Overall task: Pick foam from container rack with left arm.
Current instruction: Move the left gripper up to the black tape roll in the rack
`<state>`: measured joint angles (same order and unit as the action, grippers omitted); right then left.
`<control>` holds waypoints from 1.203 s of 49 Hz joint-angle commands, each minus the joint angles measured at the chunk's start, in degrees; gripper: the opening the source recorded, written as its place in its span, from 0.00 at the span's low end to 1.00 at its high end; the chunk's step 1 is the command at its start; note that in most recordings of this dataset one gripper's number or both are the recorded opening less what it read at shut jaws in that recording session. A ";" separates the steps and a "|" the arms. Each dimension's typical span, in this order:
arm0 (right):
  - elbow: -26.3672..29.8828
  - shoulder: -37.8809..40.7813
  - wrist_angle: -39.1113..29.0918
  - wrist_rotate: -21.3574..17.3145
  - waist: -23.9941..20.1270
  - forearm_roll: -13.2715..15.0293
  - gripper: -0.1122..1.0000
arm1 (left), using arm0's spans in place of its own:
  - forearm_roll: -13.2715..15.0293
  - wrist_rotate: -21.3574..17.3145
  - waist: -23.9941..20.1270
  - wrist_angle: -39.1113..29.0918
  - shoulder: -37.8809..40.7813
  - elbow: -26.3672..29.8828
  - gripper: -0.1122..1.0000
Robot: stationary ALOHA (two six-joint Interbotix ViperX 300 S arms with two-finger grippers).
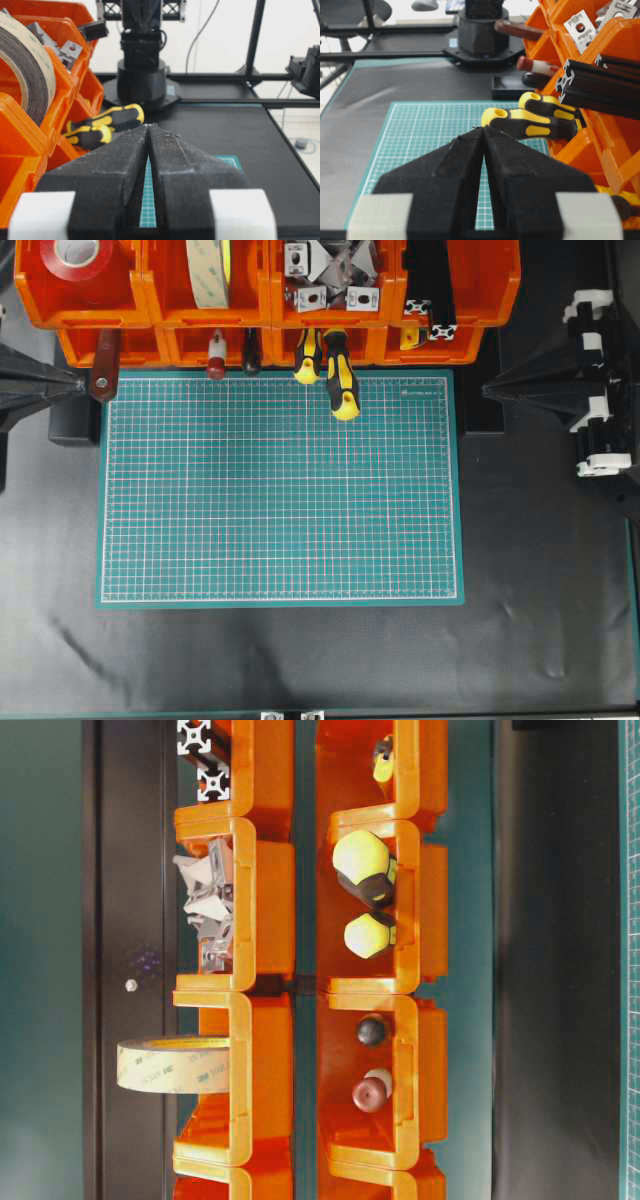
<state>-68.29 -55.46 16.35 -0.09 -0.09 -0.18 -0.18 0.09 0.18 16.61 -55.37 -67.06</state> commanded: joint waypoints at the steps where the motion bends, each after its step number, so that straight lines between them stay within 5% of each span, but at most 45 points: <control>1: 1.23 0.70 1.05 -0.79 -0.09 -0.09 0.12 | -2.72 2.37 -0.44 -1.32 -0.18 3.87 0.15; 5: 1.14 0.70 0.97 -1.23 -0.09 -1.58 0.17 | -2.72 7.29 -0.53 -5.98 -0.35 7.91 0.12; 9: 1.14 0.70 0.79 -2.55 -0.09 -2.11 0.09 | -2.81 12.83 -0.62 -11.60 -0.09 11.95 0.10; 18: 1.05 0.70 0.79 -4.66 -0.09 -2.11 0.09 | -2.81 26.19 -2.29 -24.26 1.49 21.01 0.10; 29: 1.05 0.62 0.79 -4.75 -0.09 -2.11 0.09 | -2.99 48.34 -8.17 -37.27 7.65 31.82 0.10; 35: 1.14 0.53 0.79 -4.75 -0.09 -2.11 0.09 | -2.99 56.78 -11.16 -40.17 10.72 36.21 0.10; 44: 1.14 0.44 0.79 -4.75 -0.62 -2.11 0.09 | -3.08 60.91 -13.45 -41.22 14.50 39.81 0.10; 59: 1.14 0.44 0.70 -4.66 -1.67 -2.11 0.09 | -3.08 60.73 -13.71 -43.68 17.93 41.13 0.17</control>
<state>-68.29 -55.28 16.35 -4.75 -1.41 -2.20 -2.99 60.73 -13.18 -26.10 -37.88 -27.86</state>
